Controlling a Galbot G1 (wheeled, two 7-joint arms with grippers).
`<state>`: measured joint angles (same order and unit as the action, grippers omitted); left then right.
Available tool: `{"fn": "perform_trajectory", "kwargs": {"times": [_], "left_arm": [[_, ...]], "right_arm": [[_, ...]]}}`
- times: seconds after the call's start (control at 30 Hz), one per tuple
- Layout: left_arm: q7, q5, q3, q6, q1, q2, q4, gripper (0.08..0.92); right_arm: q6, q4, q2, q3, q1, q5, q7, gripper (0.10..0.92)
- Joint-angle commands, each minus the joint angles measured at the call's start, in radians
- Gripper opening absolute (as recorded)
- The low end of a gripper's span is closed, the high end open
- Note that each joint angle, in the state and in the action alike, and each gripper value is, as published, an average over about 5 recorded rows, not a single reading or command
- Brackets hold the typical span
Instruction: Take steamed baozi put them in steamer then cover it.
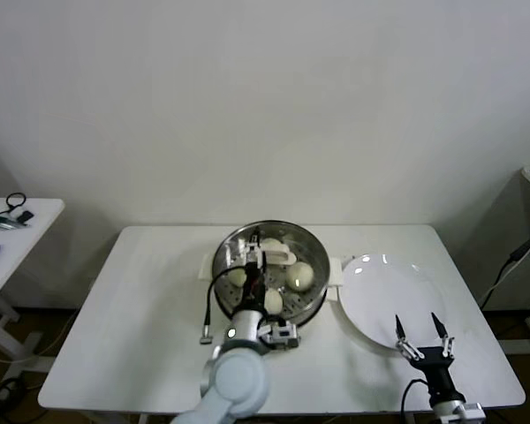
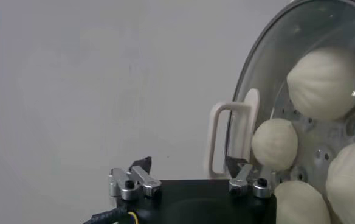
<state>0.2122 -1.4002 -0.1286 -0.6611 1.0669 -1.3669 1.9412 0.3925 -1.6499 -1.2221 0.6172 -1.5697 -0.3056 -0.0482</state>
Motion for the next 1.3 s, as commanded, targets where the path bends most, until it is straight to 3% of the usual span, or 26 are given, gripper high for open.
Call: {"fn": "perform_trajectory", "kwargs": {"times": [0.03, 0.2, 0.4, 0.57, 0.77, 0.87, 1.0, 1.1, 1.3], "left_arm": [[0.012, 0.044, -0.008, -0.015, 0.004, 0.017, 0.045, 0.806], [-0.055, 0.117, 0.018, 0.028, 0.068, 0.057, 0.124, 0.822], [-0.156, 0.29, 0.134, 0.17, 0.19, 0.11, 0.234, 0.823], [-0.279, 0.614, 0.314, 0.326, 0.282, 0.142, 0.282, 0.823], [-0.355, 1.066, 0.641, 0.469, 0.372, 0.107, 0.278, 0.823], [-0.335, 1.352, 0.796, 0.527, 0.428, 0.104, 0.237, 0.823], [-0.283, 1.656, 0.908, 0.669, 0.49, 0.15, 0.1, 0.823], [-0.267, 1.774, 0.911, 0.721, 0.52, 0.176, 0.016, 0.823], [-0.26, 1.784, 0.834, 0.79, 0.532, 0.149, -0.088, 0.823]], "right_arm": [[-0.016, -0.006, 0.006, -0.016, -0.003, -0.043, 0.037, 0.823], [-0.023, -0.028, 0.026, -0.04, -0.01, -0.076, 0.062, 0.823], [-0.017, -0.047, 0.036, -0.052, -0.008, -0.098, 0.066, 0.823], [-0.003, -0.049, 0.038, -0.06, -0.005, -0.092, 0.067, 0.823], [0.016, -0.027, 0.039, -0.069, 0.0, -0.091, 0.067, 0.823], [0.022, -0.015, 0.039, -0.073, 0.005, -0.092, 0.066, 0.823], [0.023, -0.004, 0.035, -0.077, 0.014, -0.091, 0.068, 0.823], [0.019, 0.001, 0.035, -0.081, 0.017, -0.095, 0.068, 0.823], [0.007, 0.002, 0.036, -0.087, 0.017, -0.097, 0.07, 0.823]]}}
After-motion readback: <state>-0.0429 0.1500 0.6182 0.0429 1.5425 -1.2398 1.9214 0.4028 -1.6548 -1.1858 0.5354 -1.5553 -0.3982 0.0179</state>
